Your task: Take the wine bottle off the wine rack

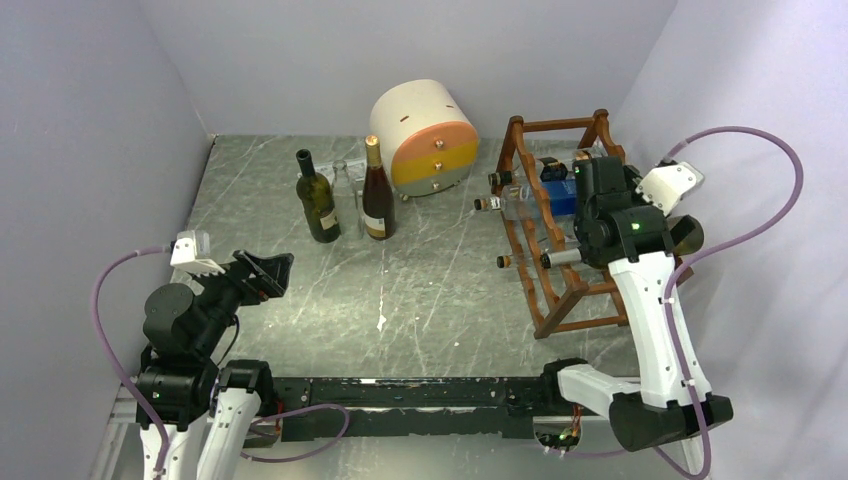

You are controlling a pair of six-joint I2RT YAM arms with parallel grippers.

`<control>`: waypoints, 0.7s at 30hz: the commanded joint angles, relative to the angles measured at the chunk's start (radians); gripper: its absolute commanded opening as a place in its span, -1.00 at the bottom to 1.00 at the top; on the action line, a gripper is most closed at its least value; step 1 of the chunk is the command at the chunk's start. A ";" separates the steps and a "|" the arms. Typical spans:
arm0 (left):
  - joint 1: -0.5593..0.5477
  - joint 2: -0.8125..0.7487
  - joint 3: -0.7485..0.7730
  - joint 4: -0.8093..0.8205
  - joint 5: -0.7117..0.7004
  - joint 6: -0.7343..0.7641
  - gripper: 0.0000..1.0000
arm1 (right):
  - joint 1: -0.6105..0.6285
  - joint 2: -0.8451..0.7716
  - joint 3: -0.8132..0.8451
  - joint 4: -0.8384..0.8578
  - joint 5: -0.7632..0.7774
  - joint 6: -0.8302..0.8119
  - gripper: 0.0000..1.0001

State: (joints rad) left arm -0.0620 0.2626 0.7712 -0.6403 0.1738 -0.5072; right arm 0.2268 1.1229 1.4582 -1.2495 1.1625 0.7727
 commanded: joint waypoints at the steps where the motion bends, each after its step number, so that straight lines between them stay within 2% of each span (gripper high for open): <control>1: -0.006 -0.008 -0.008 0.031 0.025 0.016 0.98 | -0.097 -0.007 -0.027 0.061 -0.038 0.027 1.00; 8: -0.007 -0.005 -0.007 0.031 0.025 0.016 0.98 | -0.176 -0.017 -0.093 0.189 -0.191 0.006 0.99; 21: -0.007 -0.004 -0.007 0.030 0.021 0.014 0.98 | -0.225 0.086 -0.071 0.063 -0.309 0.272 1.00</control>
State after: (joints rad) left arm -0.0631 0.2626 0.7712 -0.6403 0.1776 -0.5076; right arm 0.0074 1.1587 1.3670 -1.1721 0.9344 0.8928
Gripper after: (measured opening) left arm 0.990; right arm 0.997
